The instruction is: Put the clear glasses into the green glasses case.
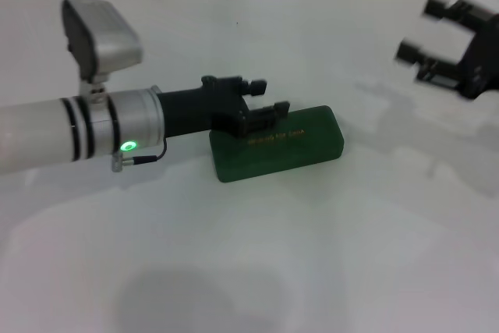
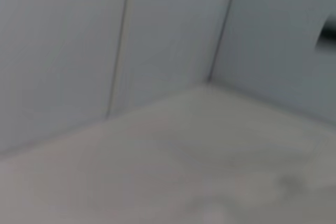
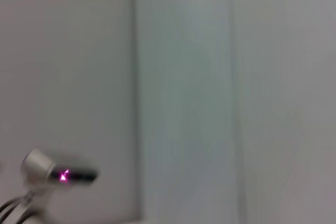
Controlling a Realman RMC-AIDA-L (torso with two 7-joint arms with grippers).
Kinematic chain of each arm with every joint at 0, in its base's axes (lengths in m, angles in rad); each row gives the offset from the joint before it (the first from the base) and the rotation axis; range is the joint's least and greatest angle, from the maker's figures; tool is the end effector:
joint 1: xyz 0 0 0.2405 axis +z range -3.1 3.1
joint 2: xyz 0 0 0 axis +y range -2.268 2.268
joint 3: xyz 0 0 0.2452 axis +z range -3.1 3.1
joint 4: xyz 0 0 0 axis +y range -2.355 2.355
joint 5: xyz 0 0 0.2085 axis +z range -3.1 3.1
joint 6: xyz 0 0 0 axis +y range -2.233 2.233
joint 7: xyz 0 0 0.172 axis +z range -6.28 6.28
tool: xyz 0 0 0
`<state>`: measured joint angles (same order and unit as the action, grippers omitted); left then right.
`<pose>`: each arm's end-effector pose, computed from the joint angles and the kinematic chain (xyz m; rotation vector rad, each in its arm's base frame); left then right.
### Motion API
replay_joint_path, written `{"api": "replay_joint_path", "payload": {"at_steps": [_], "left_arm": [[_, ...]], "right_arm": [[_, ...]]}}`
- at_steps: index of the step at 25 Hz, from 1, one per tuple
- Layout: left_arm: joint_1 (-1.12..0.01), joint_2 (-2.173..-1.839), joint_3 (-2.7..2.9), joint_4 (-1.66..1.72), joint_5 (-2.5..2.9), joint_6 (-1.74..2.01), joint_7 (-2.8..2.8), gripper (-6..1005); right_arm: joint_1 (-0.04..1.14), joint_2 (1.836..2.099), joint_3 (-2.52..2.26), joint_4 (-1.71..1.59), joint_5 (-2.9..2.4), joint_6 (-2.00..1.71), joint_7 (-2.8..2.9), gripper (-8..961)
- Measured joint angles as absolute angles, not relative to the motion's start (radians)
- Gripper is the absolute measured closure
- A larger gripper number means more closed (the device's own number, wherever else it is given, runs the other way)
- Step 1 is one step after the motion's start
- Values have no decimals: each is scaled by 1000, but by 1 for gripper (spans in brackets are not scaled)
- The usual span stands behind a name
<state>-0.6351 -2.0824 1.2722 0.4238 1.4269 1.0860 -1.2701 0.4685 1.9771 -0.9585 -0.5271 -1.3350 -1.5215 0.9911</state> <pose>-0.2050 0.3706 -0.0939 -2.6472 -0.6256 -0.6626 0.2226 0.3522 0.0278 -2.4012 0.1945 1.0222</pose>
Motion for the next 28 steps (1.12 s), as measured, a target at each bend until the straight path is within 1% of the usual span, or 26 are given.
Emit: {"api": "replay_joint_path", "payload": {"at_steps": [2, 4, 6, 11, 15, 20, 28], "left_arm": [[-609, -2065, 1268, 436, 1381, 1176, -1222, 414], [-583, -2047, 1254, 457, 1368, 1260, -1204, 414], [-549, -2030, 1218, 478, 1366, 1359, -1176, 415], [-466, -2011, 1117, 484, 1367, 1549, -1042, 411], [-423, -2004, 1100, 487, 1376, 1602, -984, 403], [-376, -2003, 1105, 503, 1383, 1633, -950, 393], [-374, -2009, 1109, 504, 1428, 1651, -911, 376]], "right_arm": [[478, 1975, -972, -529, -1353, -1523, 1002, 168], [536, 1970, -1041, -528, -1443, -1552, 1036, 168], [554, 1970, -1053, -527, -1468, -1571, 1037, 168], [609, 1975, -1073, -527, -1525, -1642, 1037, 168], [621, 1978, -1100, -519, -1537, -1637, 1035, 168], [634, 2003, -1104, -518, -1570, -1592, 1030, 168], [630, 2011, -1098, -517, -1574, -1565, 1027, 168]]}}
